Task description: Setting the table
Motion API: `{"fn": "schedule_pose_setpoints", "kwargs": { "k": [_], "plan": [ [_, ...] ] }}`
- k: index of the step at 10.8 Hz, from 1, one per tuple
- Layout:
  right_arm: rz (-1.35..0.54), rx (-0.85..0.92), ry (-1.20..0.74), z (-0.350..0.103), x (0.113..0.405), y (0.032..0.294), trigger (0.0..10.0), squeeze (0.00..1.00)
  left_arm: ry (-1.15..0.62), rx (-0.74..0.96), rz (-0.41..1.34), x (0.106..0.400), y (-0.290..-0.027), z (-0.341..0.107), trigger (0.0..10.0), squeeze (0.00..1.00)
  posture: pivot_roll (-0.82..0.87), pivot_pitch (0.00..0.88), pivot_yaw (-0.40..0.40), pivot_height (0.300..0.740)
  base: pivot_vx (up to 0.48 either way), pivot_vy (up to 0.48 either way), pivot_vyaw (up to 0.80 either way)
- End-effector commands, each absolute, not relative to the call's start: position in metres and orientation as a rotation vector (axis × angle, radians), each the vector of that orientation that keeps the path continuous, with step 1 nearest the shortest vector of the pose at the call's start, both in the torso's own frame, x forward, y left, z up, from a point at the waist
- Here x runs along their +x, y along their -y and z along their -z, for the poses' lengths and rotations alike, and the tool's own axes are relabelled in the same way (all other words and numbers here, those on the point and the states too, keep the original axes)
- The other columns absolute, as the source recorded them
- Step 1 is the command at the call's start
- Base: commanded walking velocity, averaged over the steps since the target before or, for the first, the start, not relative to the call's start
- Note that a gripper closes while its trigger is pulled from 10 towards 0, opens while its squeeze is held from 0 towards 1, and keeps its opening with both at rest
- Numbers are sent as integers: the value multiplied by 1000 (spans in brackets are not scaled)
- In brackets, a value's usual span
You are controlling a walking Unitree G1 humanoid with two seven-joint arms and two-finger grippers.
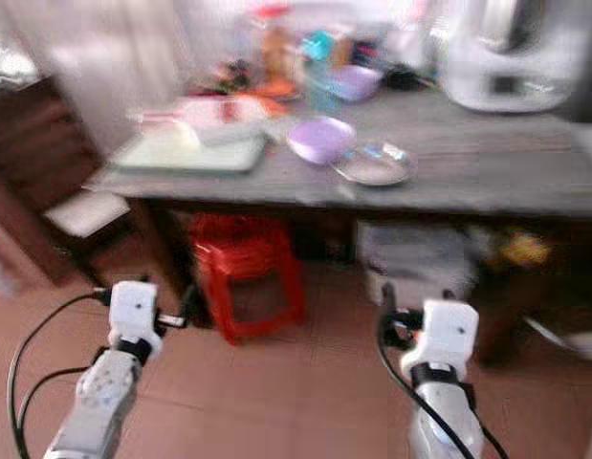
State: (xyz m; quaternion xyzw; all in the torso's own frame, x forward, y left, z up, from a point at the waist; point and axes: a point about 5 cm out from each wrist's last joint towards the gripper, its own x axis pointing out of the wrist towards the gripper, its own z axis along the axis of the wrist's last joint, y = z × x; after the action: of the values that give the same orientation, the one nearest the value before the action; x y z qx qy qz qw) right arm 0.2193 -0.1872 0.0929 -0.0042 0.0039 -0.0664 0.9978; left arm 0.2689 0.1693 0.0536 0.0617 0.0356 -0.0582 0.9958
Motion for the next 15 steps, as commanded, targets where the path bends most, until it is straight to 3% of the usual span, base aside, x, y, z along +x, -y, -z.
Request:
{"fn": "schedule_pose_setpoints", "kwargs": {
  "k": [1,3,7,12,15],
  "plan": [
    [105,-19,21,-97,216,178,10000,0,-87,140,84,261,-183,-48,10000,0,24,0,86,740,0,0,0],
    [105,-37,19,-95,211,177,10000,0,-107,157,93,252,-186,-40,10000,0,25,0,91,740,0,0,0],
    [121,-34,38,-100,216,182,10000,0,-52,161,152,261,-172,-51,10000,0,20,0,93,740,0,0,0],
    [120,-39,38,-103,219,183,10000,0,-48,136,193,265,-161,-53,10000,0,8,0,97,740,0,0,-398],
    [117,-35,43,-103,220,180,10000,0,-52,134,197,266,-161,-53,10000,0,9,0,100,740,0,-263,0]
  ]
}}
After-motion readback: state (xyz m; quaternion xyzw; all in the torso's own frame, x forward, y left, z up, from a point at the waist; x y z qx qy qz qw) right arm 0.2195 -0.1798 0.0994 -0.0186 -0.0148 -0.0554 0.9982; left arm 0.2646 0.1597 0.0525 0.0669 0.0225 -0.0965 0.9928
